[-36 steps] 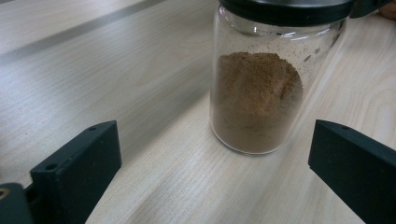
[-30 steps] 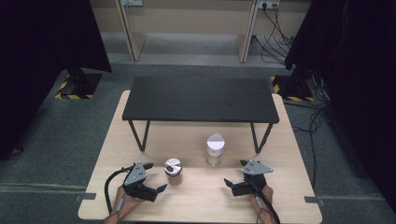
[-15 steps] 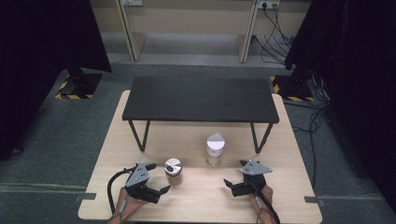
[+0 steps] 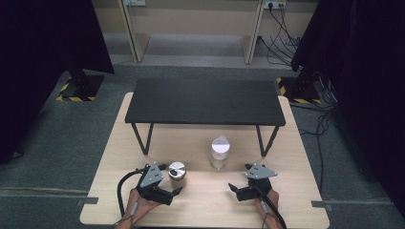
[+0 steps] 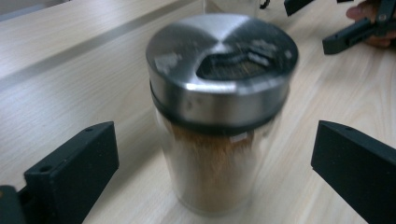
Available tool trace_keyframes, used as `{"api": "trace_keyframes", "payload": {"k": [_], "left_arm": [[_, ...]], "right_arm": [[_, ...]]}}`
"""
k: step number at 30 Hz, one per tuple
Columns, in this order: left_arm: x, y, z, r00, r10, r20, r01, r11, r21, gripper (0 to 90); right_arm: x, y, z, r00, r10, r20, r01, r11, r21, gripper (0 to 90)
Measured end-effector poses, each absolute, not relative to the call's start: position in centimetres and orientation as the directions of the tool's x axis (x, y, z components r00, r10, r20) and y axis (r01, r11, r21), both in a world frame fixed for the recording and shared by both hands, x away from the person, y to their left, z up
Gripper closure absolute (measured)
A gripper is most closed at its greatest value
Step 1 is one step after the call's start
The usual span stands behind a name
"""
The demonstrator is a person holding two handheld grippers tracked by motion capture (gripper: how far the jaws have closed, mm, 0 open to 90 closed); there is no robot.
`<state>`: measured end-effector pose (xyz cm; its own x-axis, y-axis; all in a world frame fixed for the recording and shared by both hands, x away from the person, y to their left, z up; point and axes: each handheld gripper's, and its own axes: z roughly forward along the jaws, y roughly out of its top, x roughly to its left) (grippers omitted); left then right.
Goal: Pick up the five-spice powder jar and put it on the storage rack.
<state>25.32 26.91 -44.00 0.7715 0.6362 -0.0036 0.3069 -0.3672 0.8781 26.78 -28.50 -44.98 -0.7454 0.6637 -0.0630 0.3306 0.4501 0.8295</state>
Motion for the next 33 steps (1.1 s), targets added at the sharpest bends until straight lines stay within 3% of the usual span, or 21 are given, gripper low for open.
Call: {"api": "trace_keyframes", "payload": {"k": [12,26,33], "left_arm": [[26.9,26.3,-44.0,0.767,0.639,-0.059,0.357,-0.349,0.866,5.3],[26.7,25.8,-44.6,0.784,0.62,-0.01,0.31,-0.378,0.873,30.6],[26.7,25.8,-44.6,0.783,0.622,-0.01,0.31,-0.376,0.873,31.0]], "right_arm": [[26.8,-28.5,-45.0,-0.745,0.664,-0.063,0.33,0.45,0.83,1.1],[26.8,-28.5,-45.0,-0.745,0.664,-0.064,0.33,0.45,0.83,1.1],[26.8,-28.5,-45.0,-0.745,0.664,-0.064,0.33,0.45,0.83,1.1]]}}
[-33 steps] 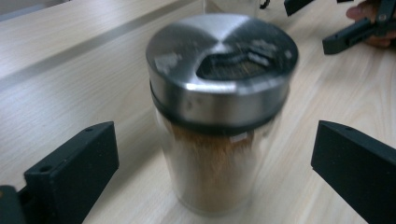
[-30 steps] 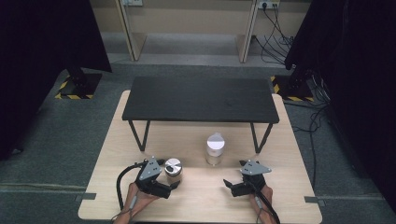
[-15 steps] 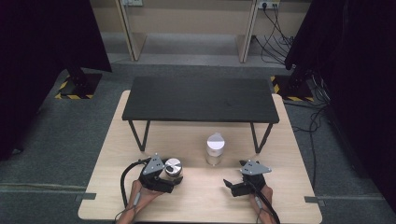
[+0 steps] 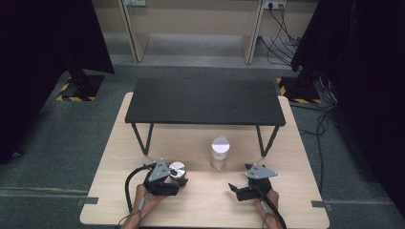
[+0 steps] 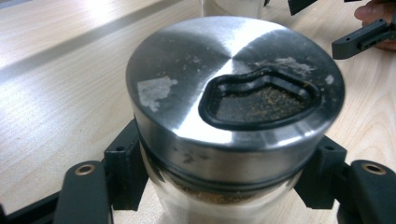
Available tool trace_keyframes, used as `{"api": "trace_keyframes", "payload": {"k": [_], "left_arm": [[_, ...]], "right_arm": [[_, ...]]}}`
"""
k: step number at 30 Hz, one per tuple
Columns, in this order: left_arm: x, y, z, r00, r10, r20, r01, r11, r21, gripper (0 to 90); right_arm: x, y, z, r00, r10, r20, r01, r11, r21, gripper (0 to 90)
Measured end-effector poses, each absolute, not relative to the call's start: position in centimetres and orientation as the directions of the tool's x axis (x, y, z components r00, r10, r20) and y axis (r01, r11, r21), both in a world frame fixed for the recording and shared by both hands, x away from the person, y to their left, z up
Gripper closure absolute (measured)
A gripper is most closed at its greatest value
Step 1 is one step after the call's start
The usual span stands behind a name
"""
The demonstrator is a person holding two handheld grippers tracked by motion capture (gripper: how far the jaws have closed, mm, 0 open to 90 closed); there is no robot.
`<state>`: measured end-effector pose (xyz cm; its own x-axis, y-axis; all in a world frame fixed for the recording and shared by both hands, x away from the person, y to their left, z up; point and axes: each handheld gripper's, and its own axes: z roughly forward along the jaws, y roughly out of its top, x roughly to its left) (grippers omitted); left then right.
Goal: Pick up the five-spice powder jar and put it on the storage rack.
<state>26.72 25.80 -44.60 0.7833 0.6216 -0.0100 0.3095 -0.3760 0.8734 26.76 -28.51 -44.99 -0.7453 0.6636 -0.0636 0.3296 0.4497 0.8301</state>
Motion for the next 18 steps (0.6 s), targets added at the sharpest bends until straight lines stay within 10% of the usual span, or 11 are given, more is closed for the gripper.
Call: {"api": "trace_keyframes", "payload": {"k": [18], "left_arm": [[26.8,26.1,-41.9,0.813,0.582,-0.019,0.303,-0.395,0.867,31.3]], "right_arm": [[26.7,-28.5,-45.0,-0.744,0.665,-0.063,0.329,0.447,0.832,1.3]]}}
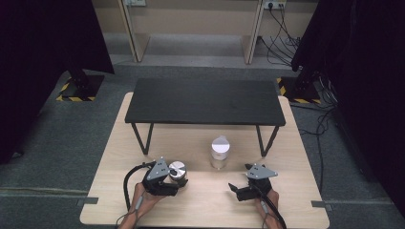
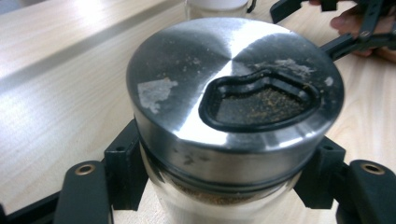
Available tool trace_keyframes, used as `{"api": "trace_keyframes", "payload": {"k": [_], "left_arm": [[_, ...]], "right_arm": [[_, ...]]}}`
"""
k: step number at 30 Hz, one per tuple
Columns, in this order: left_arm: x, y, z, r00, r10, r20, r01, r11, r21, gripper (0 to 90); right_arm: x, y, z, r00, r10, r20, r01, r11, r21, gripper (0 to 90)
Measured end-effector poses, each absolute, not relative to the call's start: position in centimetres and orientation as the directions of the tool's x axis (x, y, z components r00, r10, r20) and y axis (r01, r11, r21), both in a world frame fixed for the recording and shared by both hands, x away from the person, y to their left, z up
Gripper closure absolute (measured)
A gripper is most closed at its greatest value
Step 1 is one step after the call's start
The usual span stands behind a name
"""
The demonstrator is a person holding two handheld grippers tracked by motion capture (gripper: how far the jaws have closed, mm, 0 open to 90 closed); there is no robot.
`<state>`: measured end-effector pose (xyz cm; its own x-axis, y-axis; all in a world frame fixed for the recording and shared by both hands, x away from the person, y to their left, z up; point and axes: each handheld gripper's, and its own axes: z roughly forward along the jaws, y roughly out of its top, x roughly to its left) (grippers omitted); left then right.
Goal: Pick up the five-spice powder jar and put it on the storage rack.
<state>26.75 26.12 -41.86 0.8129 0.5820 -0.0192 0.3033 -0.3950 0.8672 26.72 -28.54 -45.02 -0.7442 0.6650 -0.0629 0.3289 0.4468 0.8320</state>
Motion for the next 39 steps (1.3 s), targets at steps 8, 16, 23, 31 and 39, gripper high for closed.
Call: {"api": "trace_keyframes", "payload": {"k": [8,16,23,31,39], "left_arm": [[26.6,27.0,-38.5,0.809,0.586,-0.032,0.296,-0.36,0.885,31.2],[27.8,27.4,-34.0,0.809,0.587,-0.021,0.295,-0.375,0.879,31.2],[29.2,27.4,-30.0,0.828,0.56,-0.028,0.289,-0.385,0.876,31.2],[30.8,27.1,-25.1,0.792,0.61,-0.027,0.307,-0.359,0.882,31.2],[32.3,25.7,-22.1,0.742,0.671,0.003,0.324,-0.362,0.874,31.2]], "right_arm": [[26.7,-28.5,-45.0,-0.744,0.665,-0.067,0.328,0.45,0.831,1.3],[26.7,-28.5,-45.0,-0.743,0.667,-0.065,0.329,0.449,0.831,1.3],[26.7,-28.4,-45.0,-0.742,0.667,-0.067,0.329,0.45,0.83,1.3],[26.7,-28.5,-45.0,-0.743,0.666,-0.067,0.328,0.449,0.831,1.3],[26.7,-28.4,-45.0,-0.742,0.667,-0.068,0.328,0.45,0.83,1.3]]}}
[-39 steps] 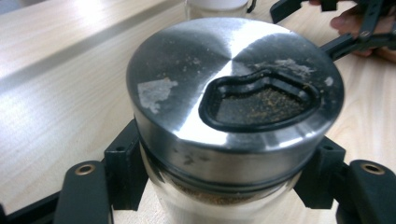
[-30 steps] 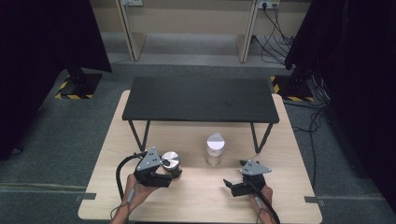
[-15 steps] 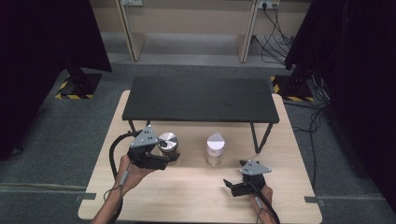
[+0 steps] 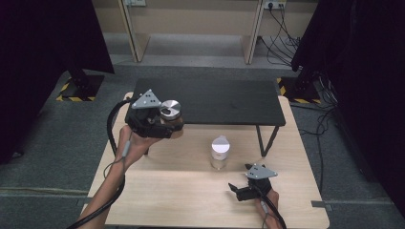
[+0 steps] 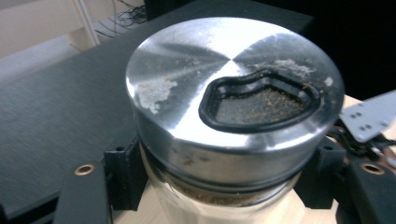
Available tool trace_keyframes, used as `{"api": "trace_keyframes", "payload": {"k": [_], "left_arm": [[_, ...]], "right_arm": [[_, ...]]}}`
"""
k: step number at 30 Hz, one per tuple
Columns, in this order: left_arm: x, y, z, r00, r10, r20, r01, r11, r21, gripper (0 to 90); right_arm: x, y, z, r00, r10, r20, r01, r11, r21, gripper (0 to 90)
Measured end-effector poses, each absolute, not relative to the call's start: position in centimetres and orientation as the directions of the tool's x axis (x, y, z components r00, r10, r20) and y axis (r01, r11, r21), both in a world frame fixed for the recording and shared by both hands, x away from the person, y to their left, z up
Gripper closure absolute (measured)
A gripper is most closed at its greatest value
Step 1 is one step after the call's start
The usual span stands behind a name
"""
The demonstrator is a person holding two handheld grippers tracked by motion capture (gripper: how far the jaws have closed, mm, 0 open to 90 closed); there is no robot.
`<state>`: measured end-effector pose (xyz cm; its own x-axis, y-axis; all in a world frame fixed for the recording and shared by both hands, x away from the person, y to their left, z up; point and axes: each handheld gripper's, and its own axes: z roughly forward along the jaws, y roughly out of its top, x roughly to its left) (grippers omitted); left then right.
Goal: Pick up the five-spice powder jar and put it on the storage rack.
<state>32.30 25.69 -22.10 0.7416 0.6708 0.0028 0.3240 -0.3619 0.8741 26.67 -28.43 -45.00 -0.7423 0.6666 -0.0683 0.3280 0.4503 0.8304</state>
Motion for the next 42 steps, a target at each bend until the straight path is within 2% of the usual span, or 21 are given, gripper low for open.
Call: {"api": "trace_keyframes", "payload": {"k": [13,20,24,42], "left_arm": [[35.3,24.1,-21.5,0.615,0.788,0.018,0.368,-0.307,0.878,31.2],[36.6,23.7,-21.8,0.57,0.822,0.022,0.391,-0.294,0.872,31.2],[37.3,23.9,-22.4,0.521,0.853,-0.01,0.425,-0.25,0.87,31.3],[37.4,24.3,-23.3,0.523,0.852,-0.002,0.402,-0.245,0.882,30.1]], "right_arm": [[26.6,-28.3,-45.0,-0.745,0.663,-0.075,0.324,0.457,0.828,1.3],[26.6,-28.3,-44.9,-0.749,0.658,-0.08,0.32,0.465,0.826,1.3],[26.7,-28.3,-44.9,-0.752,0.655,-0.081,0.319,0.467,0.825,1.3],[26.6,-28.1,-44.9,-0.749,0.656,-0.089,0.318,0.474,0.821,1.3]]}}
